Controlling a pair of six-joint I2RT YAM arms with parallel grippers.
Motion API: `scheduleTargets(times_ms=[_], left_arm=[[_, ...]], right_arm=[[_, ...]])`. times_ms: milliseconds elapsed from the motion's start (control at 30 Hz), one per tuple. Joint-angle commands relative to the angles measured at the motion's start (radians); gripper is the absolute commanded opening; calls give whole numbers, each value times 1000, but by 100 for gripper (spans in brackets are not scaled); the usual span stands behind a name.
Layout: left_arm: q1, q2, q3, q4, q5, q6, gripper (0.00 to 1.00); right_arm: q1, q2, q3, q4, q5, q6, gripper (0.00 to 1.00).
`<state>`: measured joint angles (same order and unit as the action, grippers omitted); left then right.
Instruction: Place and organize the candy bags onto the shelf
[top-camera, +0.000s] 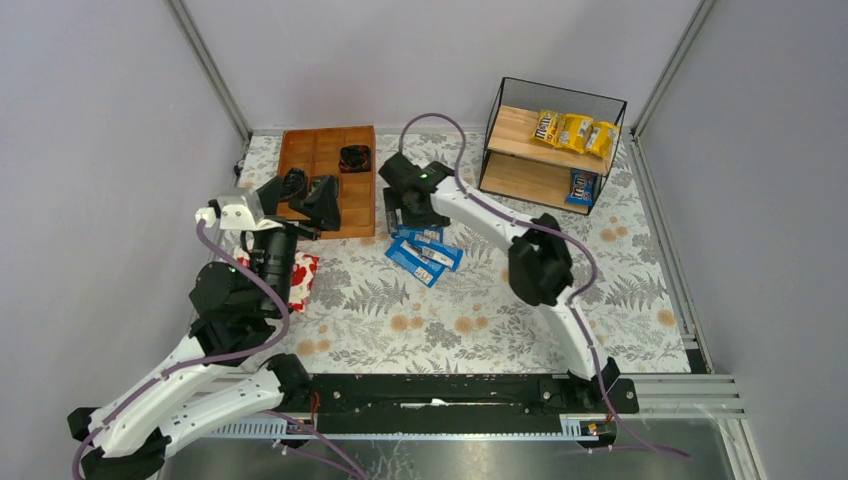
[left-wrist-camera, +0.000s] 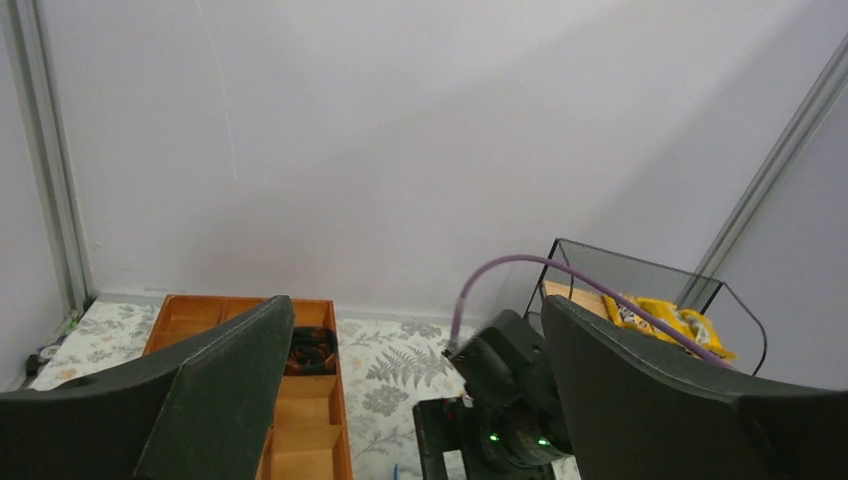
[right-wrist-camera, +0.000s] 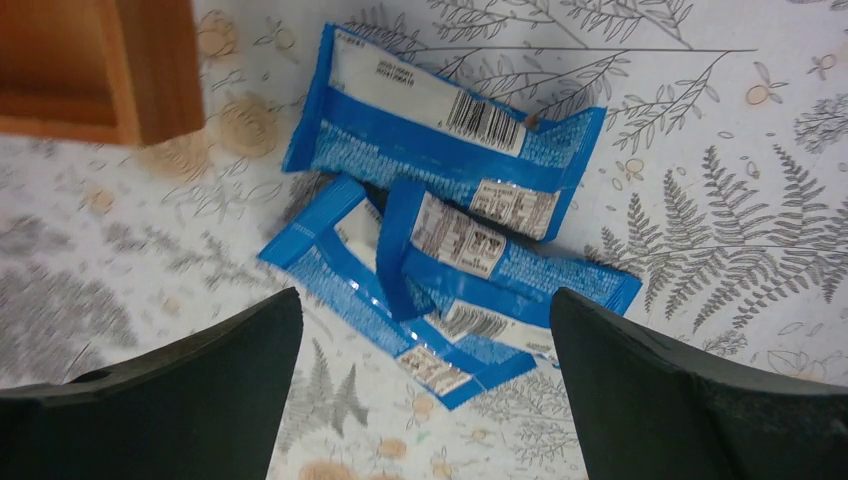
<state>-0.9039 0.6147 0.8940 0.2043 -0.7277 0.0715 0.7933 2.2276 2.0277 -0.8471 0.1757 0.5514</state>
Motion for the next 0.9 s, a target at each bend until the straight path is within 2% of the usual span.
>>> scheduleTargets(times_ms=[0,300,533,767,867], left_arm=[[-4,-35,-60,68,-15,22,99],[-15,-70,-116,107,-26,7,99],[-25,-66,-122,110,-30,7,99],[-26,-47,-124,110,-22,0,99],[-27,-42,-122,110,-22,-1,99]], right_arm=[[65,162,239,-294,287,39,100],[115,292,399,-334,442,24,99],[126,367,457,-346,558,-25,88],[130,375,448,-269,531,-133,80],[139,365,416,-247,521,-196,73]])
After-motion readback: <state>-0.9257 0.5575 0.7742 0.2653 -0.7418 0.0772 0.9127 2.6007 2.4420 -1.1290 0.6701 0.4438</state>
